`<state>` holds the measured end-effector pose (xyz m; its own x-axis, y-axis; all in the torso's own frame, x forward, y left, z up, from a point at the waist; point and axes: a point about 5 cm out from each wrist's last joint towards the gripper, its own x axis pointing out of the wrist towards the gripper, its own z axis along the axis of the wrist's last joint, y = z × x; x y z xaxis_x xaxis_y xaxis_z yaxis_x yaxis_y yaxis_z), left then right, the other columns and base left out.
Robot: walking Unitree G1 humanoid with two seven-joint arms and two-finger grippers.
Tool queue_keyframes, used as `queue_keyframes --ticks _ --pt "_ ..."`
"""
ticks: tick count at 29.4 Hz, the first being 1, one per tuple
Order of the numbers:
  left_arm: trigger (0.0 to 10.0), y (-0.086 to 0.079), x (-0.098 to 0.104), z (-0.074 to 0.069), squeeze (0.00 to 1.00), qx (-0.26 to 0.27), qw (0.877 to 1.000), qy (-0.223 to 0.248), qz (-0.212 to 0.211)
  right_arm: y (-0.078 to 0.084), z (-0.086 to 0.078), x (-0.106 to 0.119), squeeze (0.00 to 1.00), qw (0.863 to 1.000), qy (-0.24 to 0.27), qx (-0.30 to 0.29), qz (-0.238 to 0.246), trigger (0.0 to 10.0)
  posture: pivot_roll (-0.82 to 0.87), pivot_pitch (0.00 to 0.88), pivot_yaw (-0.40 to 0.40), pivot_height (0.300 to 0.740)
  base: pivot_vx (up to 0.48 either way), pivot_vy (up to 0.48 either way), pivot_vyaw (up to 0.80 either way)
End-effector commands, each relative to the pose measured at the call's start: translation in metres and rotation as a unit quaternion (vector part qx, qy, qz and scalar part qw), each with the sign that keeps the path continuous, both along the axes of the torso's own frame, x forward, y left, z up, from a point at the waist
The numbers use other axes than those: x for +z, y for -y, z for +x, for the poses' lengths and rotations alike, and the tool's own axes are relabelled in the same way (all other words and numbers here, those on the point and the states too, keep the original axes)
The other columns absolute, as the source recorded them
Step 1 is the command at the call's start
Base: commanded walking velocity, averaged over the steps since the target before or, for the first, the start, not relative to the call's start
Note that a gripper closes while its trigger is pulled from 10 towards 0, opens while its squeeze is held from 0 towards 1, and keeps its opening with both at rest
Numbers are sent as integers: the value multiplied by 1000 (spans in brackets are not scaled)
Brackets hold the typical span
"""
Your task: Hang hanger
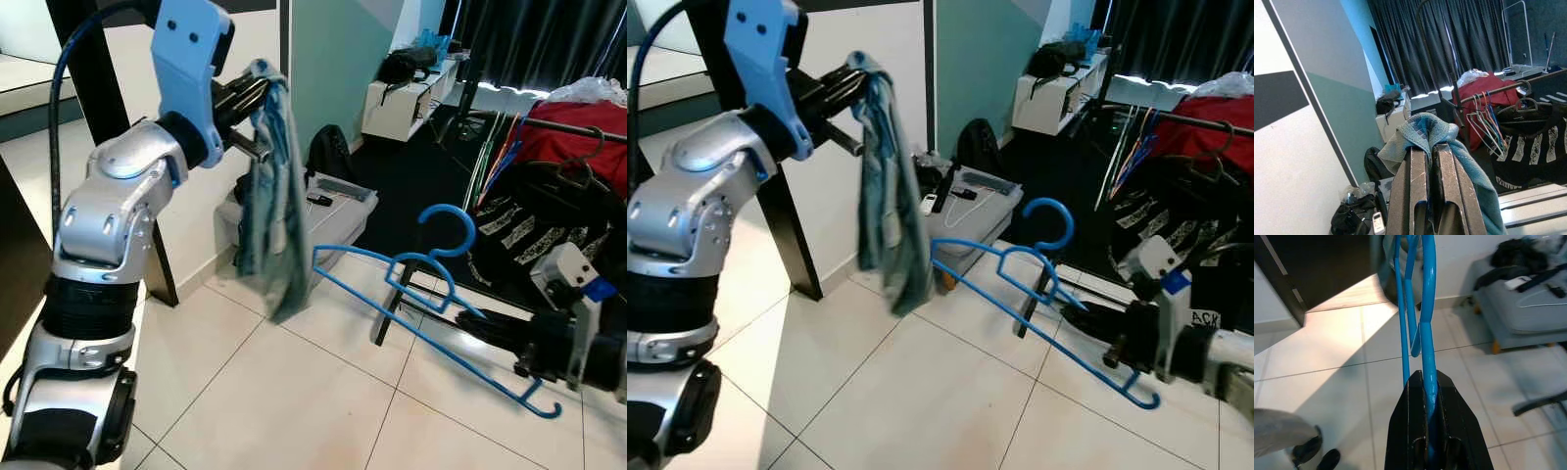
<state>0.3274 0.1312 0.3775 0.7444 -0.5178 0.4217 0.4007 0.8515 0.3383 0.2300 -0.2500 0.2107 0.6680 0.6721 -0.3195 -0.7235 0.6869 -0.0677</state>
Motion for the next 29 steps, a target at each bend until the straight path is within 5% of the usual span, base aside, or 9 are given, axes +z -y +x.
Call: queue_keyframes --ticks 1,13,19,29 --pt "10000 3 5 -3 0 -6 1000 6 -2 -3 0 1 0 1000 6 12 -2 10000 -43 0 -10 740 0 0 0" --pt "10000 7 2 -2 0 -13 1000 1 -1 4 6 12 0 999 40 -15 -11 10000 -56 0 -6 740 0 0 0" --pt "10000 5 -9 6 0 29 999 -5 34 -11 -11 41 0 991 69 76 81 10000 -55 0 -4 740 0 0 0" --pt "10000 9 -18 10 0 44 998 -17 46 -12 -6 50 0 990 93 70 76 10000 -53 0 -6 740 0 0 0"
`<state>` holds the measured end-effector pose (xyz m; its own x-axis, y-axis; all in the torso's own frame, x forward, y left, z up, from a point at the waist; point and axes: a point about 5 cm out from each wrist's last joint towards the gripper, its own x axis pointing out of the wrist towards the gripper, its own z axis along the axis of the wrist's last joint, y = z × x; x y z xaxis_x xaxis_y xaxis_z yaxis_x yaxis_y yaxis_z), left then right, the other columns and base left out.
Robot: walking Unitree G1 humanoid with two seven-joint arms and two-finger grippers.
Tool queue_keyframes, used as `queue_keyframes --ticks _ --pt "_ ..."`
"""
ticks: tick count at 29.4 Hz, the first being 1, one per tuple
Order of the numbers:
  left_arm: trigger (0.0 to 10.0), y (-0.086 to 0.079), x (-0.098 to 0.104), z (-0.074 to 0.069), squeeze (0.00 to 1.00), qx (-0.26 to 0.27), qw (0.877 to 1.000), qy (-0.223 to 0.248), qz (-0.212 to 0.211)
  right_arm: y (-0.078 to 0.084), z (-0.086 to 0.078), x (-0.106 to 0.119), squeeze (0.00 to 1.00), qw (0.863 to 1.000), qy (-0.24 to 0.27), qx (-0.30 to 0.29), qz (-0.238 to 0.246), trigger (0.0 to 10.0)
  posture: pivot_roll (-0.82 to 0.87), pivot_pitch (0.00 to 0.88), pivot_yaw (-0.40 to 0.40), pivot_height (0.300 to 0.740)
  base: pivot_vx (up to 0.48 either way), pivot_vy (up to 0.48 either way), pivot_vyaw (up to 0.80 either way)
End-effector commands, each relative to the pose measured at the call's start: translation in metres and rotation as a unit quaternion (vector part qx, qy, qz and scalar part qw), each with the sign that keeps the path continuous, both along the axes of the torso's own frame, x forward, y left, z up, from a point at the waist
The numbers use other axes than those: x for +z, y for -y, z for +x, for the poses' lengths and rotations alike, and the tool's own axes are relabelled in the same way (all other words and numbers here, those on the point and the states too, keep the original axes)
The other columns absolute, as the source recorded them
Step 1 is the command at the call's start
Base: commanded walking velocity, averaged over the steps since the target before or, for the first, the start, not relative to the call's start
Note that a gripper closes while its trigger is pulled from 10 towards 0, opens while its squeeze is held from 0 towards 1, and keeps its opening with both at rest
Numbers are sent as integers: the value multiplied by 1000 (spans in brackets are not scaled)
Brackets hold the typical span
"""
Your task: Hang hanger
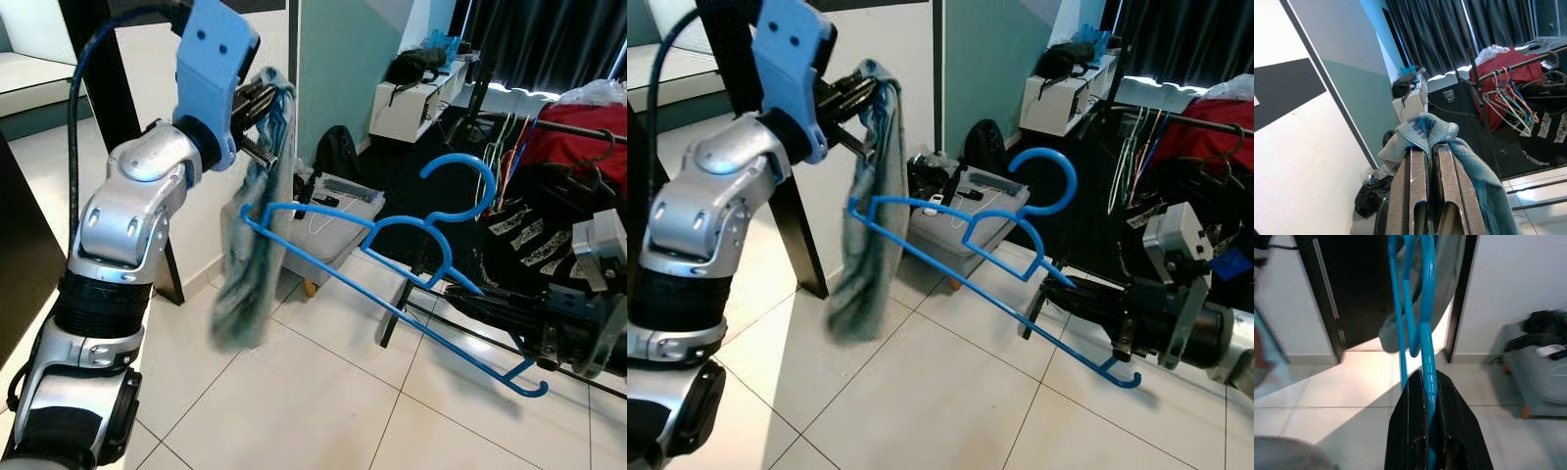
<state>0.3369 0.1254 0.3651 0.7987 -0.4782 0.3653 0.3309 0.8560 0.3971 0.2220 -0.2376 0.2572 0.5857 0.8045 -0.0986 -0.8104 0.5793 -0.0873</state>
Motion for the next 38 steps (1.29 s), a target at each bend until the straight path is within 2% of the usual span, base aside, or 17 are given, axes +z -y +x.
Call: queue_keyframes --ticks 1,7,10,13,16,21,22,28,38 --pt "10000 6 -8 1 0 -3 1000 -11 6 1 4 4 0 1000 17 -17 -2 10000 -53 0 -6 740 0 0 0" --pt "10000 8 -13 2 0 -2 1000 -24 7 3 3 5 0 1000 16 -21 -9 10000 -53 0 -6 740 0 0 0" --pt "10000 12 -17 0 0 -27 999 -41 -10 10 16 2 0 995 32 -89 -31 10000 -57 0 -5 740 0 0 0" --pt "10000 12 -17 0 0 -28 999 -40 -10 11 17 2 0 995 34 -92 -32 10000 -57 0 -5 740 0 0 0" --pt "10000 13 -17 -1 0 -31 998 -49 -25 16 27 -1 0 990 26 -133 -30 10000 -57 0 -5 740 0 0 0" --pt "10000 23 -20 -6 0 -58 995 -74 -38 20 38 -3 0 982 45 -178 -38 10000 -50 0 -8 740 0 0 0" --pt "10000 31 -27 -10 0 -77 991 -100 -44 25 43 3 0 976 60 -209 -26 10000 -51 0 -8 740 0 0 0" --pt "10000 39 -43 -10 0 -71 986 -146 -35 29 44 9 0 972 73 -225 -10 10000 -55 0 -6 740 0 0 0" --pt "10000 43 -43 -8 0 -55 984 -166 -42 25 45 8 0 973 78 -217 -6 10000 -55 0 -3 740 0 0 0"
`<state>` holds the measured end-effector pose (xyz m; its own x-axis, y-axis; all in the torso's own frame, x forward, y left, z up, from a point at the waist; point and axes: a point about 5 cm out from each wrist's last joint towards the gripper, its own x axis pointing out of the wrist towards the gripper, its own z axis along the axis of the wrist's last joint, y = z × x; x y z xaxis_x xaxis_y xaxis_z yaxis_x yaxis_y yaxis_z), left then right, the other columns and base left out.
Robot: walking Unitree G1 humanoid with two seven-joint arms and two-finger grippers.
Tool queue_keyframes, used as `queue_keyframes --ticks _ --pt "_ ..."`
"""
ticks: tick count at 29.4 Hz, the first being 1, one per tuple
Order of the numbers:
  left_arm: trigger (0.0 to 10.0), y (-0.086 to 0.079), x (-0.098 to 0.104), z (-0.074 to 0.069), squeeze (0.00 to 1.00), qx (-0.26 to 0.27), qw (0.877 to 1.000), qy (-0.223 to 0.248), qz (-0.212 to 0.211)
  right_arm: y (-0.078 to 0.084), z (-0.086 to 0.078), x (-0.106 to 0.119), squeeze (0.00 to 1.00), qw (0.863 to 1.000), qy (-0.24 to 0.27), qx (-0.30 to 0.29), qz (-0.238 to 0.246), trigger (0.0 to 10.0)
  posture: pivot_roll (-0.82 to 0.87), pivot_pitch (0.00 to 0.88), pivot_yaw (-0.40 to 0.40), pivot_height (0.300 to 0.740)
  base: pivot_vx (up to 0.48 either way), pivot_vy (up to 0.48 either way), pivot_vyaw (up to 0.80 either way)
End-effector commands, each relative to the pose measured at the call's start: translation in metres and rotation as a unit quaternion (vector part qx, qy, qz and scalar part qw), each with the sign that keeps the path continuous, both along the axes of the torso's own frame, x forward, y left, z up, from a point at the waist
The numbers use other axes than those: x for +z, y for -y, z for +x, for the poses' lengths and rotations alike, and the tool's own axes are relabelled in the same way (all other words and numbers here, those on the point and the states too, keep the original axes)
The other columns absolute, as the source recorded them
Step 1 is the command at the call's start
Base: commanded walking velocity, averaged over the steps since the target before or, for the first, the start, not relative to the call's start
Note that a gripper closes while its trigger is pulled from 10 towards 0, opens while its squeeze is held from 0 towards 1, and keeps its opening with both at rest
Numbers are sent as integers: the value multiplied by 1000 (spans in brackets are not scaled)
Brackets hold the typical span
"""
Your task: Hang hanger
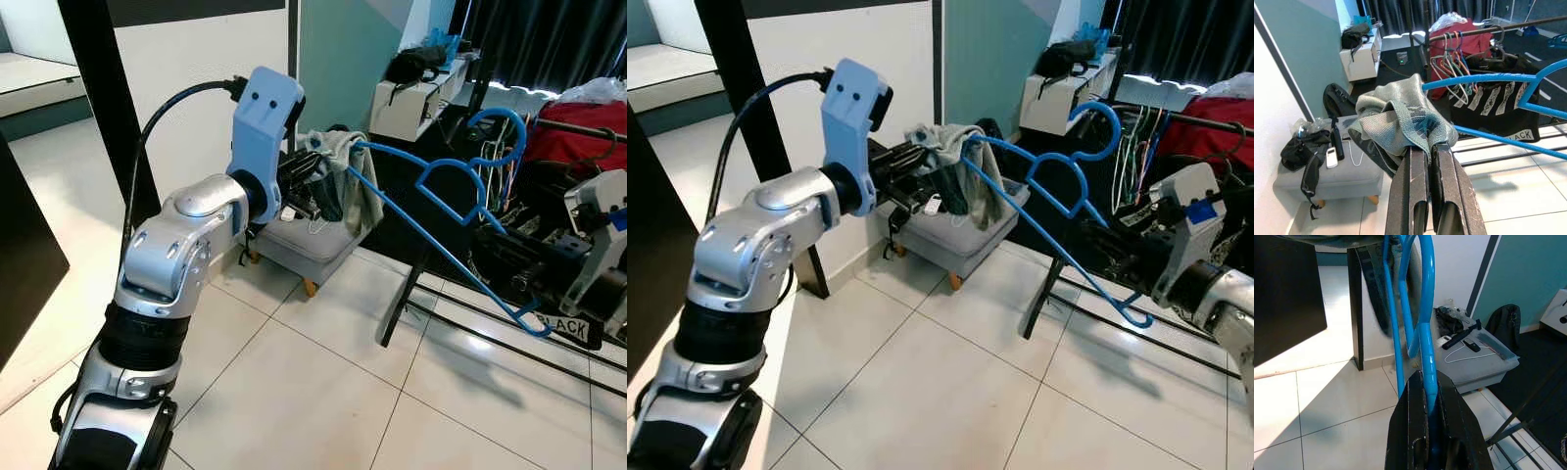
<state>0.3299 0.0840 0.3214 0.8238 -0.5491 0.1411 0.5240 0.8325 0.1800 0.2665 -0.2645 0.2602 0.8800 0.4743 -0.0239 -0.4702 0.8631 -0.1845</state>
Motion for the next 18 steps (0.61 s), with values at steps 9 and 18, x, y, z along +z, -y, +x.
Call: queue_keyframes --ticks 9,18 --pt "10000 0 10 -3 0 -8 1000 11 4 -2 1 4 0 1000 16 3 0 10000 -57 0 -4 740 0 0 0" --pt "10000 5 19 -10 0 -50 998 7 -35 -1 5 8 0 999 38 -15 22 10000 -57 0 -6 740 0 0 0"
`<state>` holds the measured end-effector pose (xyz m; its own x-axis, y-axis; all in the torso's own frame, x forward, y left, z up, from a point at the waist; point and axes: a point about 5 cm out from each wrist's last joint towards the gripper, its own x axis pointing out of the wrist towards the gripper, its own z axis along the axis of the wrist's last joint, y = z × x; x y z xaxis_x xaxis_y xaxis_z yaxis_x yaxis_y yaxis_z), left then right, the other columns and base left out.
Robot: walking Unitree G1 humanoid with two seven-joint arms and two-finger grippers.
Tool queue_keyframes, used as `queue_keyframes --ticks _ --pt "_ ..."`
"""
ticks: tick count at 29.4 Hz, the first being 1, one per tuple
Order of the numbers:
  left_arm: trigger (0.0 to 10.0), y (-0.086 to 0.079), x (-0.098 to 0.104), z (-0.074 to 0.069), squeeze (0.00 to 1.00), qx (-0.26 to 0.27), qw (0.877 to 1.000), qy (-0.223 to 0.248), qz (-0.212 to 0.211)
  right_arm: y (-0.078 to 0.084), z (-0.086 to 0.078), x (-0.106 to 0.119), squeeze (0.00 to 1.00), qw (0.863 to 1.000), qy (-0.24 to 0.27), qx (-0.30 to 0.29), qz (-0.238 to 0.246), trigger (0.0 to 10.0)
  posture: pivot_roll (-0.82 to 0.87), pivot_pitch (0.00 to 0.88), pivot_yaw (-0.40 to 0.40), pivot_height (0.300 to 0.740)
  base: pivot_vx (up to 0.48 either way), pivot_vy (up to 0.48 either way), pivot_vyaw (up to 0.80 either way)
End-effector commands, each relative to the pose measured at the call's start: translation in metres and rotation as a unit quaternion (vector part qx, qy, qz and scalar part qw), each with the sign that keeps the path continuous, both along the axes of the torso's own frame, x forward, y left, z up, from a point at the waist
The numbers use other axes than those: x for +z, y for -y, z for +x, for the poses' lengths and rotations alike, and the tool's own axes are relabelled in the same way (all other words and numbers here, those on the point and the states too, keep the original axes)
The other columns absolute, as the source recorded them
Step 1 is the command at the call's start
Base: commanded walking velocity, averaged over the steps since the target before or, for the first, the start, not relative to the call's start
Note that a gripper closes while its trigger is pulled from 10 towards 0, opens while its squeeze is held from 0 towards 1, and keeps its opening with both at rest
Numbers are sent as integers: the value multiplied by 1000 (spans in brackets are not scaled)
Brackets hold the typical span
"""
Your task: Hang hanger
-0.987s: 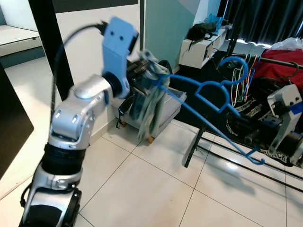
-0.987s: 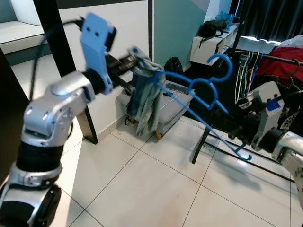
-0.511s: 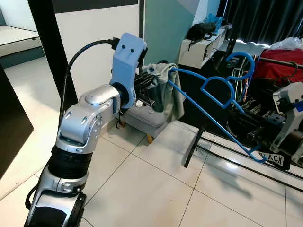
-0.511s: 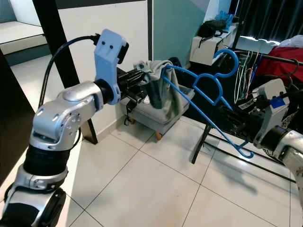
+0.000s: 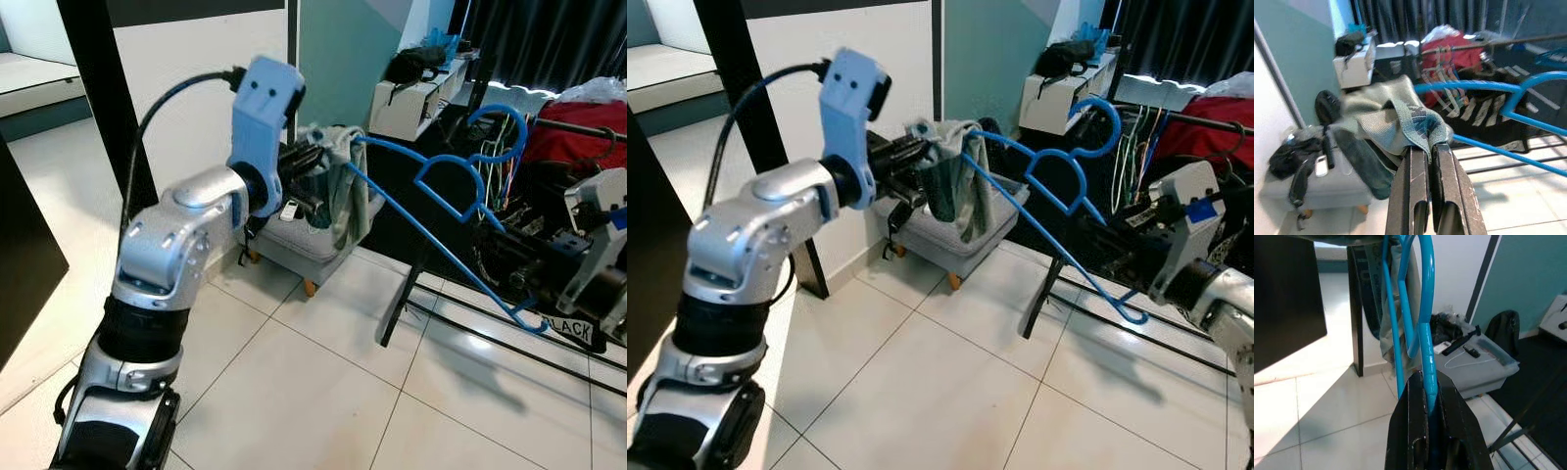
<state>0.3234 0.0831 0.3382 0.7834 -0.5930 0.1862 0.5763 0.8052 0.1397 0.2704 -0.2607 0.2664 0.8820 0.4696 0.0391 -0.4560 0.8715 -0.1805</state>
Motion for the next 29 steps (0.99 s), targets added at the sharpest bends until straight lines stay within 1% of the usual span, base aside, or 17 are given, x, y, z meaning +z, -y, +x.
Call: queue_keyframes --ticks 1,3,5,6,7,8,9,12,14,17,19,21,23,26,28,29 --pt "10000 4 2 -4 0 -19 1000 0 -7 3 1 2 0 1000 12 -13 7 10000 -57 0 -6 740 0 0 0" --pt "10000 5 2 -4 0 -22 1000 0 -8 3 1 3 0 1000 14 -13 9 10000 -57 0 -6 740 0 0 0" --pt "10000 14 4 -11 0 -58 998 4 -38 2 3 5 0 999 23 -15 28 10000 -57 0 -6 740 0 0 0" --pt "10000 20 7 -15 0 -77 994 4 -77 0 4 5 0 999 25 -14 38 10000 -58 0 -6 740 0 0 0" --pt "10000 20 7 -15 0 -77 994 4 -77 0 4 5 0 999 25 -14 38 10000 -58 0 -6 740 0 0 0" --pt "10000 21 8 -15 0 -79 993 6 -90 -1 4 4 0 999 24 -14 40 10000 -59 0 -6 740 0 0 0" --pt "10000 21 8 -15 0 -79 993 6 -90 -1 4 4 0 999 24 -14 40 10000 -59 0 -6 740 0 0 0" --pt "10000 24 11 -17 0 -96 989 7 -109 -4 6 2 0 998 25 -19 53 10000 -58 0 -6 740 0 0 0" --pt "10000 25 12 -18 0 -103 988 5 -113 -4 7 2 0 998 29 -22 58 10000 -58 0 -5 740 0 0 0" --pt "10000 26 12 -22 0 -138 983 1 -124 -3 10 7 0 994 47 -35 95 10000 -58 0 -4 740 0 0 0" --pt "10000 26 12 -22 0 -138 983 1 -124 -3 10 7 0 994 47 -35 95 10000 -58 0 -4 740 0 0 0" --pt "10000 26 6 -24 0 -156 980 -9 -126 -3 11 9 0 991 56 -34 114 10000 -59 0 -3 740 0 0 0" --pt "10000 26 3 -24 0 -159 980 -13 -123 -3 11 10 0 991 59 -34 119 10000 -59 0 -3 740 0 0 0" --pt "10000 26 3 -24 0 -159 980 -13 -123 -3 11 10 0 991 59 -34 119 10000 -59 0 -3 740 0 0 0" --pt "10000 19 -6 -23 0 -138 982 -26 -126 -4 13 12 0 989 65 -30 132 10000 -53 0 -10 740 0 0 0" --pt "10000 19 -6 -23 0 -138 982 -26 -126 -4 13 12 0 989 65 -30 132 10000 -53 0 -10 740 0 0 0"
